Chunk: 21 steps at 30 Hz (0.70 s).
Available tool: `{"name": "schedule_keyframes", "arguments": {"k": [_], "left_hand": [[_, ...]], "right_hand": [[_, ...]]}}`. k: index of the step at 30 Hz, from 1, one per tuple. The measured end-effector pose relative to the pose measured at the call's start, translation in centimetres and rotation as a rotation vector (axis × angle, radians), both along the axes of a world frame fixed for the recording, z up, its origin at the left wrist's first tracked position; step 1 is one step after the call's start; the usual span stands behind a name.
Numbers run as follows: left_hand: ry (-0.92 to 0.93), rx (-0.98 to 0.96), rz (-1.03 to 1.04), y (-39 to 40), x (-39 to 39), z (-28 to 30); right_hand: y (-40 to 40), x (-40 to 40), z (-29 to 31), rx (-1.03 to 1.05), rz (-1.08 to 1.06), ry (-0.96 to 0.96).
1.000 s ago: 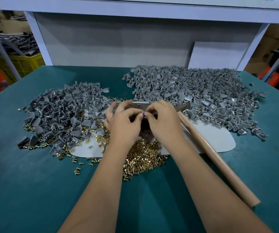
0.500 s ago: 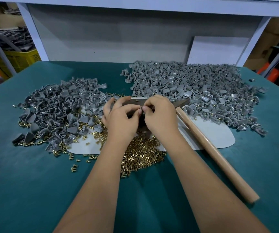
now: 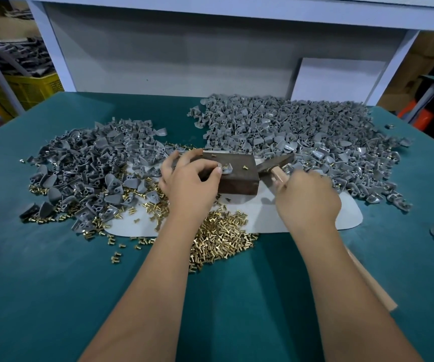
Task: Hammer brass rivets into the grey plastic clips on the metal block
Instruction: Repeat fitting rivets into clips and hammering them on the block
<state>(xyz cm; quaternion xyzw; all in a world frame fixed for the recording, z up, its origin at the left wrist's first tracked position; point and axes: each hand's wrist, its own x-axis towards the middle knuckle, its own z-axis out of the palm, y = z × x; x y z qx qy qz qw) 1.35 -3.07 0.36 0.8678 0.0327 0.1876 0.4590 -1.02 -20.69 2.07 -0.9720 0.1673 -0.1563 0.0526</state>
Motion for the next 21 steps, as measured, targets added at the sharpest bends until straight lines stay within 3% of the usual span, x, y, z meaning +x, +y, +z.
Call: {"name": "schedule_keyframes", "arguments": {"k": [6,13,21], "left_hand": [[-0.043,0.083,0.029,-0.1,-0.1,-0.4],[-0.066,0.105,0.045,-0.2,0.2,-0.9],[-0.046,0.102,0.058,-0.2,0.1,-0.7]], "right_hand": [[0.1,0.7,0.4,0.2,0.029,0.073],[0.9,-0.2,3.7,0.395,0.17,-0.208],[2.3,0.1,5.5,0.262,0.443,-0.09]]}}
